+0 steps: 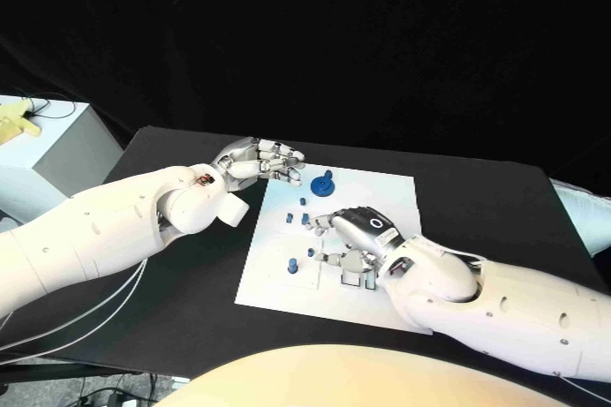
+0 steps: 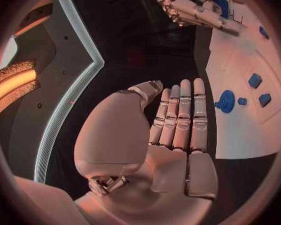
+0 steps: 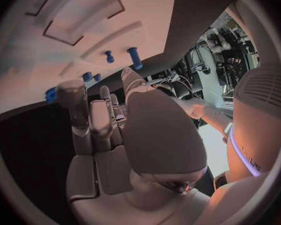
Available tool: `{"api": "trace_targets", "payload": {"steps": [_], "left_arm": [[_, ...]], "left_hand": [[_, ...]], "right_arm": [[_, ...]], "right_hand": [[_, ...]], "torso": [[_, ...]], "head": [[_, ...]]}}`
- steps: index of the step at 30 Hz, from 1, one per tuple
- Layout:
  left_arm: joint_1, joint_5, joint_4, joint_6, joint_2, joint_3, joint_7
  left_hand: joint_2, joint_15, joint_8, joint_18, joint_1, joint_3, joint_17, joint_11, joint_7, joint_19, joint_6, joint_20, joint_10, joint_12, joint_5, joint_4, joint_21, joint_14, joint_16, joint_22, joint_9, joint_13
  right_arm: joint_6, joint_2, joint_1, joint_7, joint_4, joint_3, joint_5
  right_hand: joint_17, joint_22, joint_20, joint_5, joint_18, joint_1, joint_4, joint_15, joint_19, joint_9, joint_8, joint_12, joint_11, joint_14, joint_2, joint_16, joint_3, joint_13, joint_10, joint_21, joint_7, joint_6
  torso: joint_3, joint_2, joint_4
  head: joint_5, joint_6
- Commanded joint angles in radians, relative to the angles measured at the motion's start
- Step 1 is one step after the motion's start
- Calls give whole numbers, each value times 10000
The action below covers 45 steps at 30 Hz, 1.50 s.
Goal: Assemble the parts on the task board
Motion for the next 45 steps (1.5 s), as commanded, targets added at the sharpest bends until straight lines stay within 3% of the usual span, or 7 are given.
{"api": "trace_targets", "payload": {"steps": [1, 7, 9, 10, 11, 16, 45], "left_arm": [[-74, 78, 3, 79, 5, 2, 123], [-191, 43, 6, -225, 15, 3, 419], [-235, -41, 30, -336, 7, 4, 540], [-261, -73, 50, -390, 0, 4, 601], [-286, -96, 73, -431, -5, 4, 653], [-414, -147, 160, -550, -37, 5, 801], [-616, -52, 653, -643, -304, 6, 854]], "left_hand": [[19, 19, -65, 14, -62, -29, 16, 66, 76, 9, -12, 50, -21, -60, 0, 14, -63, 74, -41, -13, -11, -11], [27, 14, -64, 18, -48, -23, 26, 61, 71, 16, -7, 48, -12, -58, 3, 4, -64, 87, -43, -14, -11, -8], [33, 8, -62, 22, -29, -17, 37, 55, 67, 28, 0, 44, 1, -55, 2, -11, -60, 104, -43, -13, -11, -5], [33, 8, -62, 22, -29, -17, 37, 55, 67, 28, 0, 44, 1, -55, 2, -11, -60, 104, -43, -13, -11, -5], [37, 2, -57, 26, -15, -15, 47, 50, 63, 41, 11, 41, 16, -50, 0, -24, -56, 120, -44, -11, -9, -1], [37, 2, -57, 26, -15, -15, 47, 50, 63, 41, 11, 41, 16, -50, 0, -24, -56, 120, -44, -11, -9, -1], [40, -2, -52, 25, -29, -25, 72, 49, 64, 62, 31, 39, 34, -49, -5, -23, -51, 148, -55, -10, -9, 4]], "right_arm": [[-473, -549, 310, 1598, 181, 44, 2658], [607, -1809, 833, 1974, 305, 68, 5849], [1060, -2197, 923, 1805, 295, 70, 6650], [1306, -2395, 958, 1630, 297, 70, 6968], [1614, -2577, 984, 1394, 301, 70, 7153], [2312, -3258, 1043, 82, 452, 61, 7072], [2128, -3220, 305, -3733, 1093, -123, 4900]], "right_hand": [[430, 238, -44, 52, -134, -59, 14, -55, 198, 19, 216, 79, -87, 253, 154, 265, 327, -11, 676, 703, -18, 490], [1742, 788, -298, 58, -323, -583, 8, -385, 514, -23, 437, 848, -515, 724, 119, 1014, 930, 539, 2626, 2193, -311, 908], [1657, 1104, -609, 246, -428, -942, -115, -581, 682, 127, 865, 3608, -679, 760, -39, 957, 1027, 2847, 2385, 2966, -721, 1047], [1803, 1182, -548, 260, -492, -1158, -24, -664, 703, 182, 986, 4889, -738, 791, -7, 1033, 1002, 4366, 2749, 3185, -577, 1149], [2305, 1346, -625, 556, -521, -1576, -36, -666, 757, 362, 1319, 8563, -828, 917, 100, 1325, 1011, 9047, 3791, 3576, -735, 1269], [3712, 1542, -674, 293, -582, -3257, 18, -784, 797, 697, 1900, 11117, -991, 1193, 142, 2110, 400, 12864, 5161, 3987, -865, 1471], [5235, 2242, -734, 674, -868, -4440, 82, -825, 1001, 1006, 2488, 11673, -1066, 1474, 536, 2883, -1507, 14057, 5703, 5955, -983, 1401]], "torso": [[17, -73, -32], [-5, -201, -67], [-22, -248, -83], [-36, -285, -96], [-40, -314, -104], [-37, -427, -143], [-51, -434, -124]], "head": [[-142, -1], [-694, -1], [-949, -1], [-1051, -1], [-1140, -1], [-1395, -1], [-1444, -1]]}}
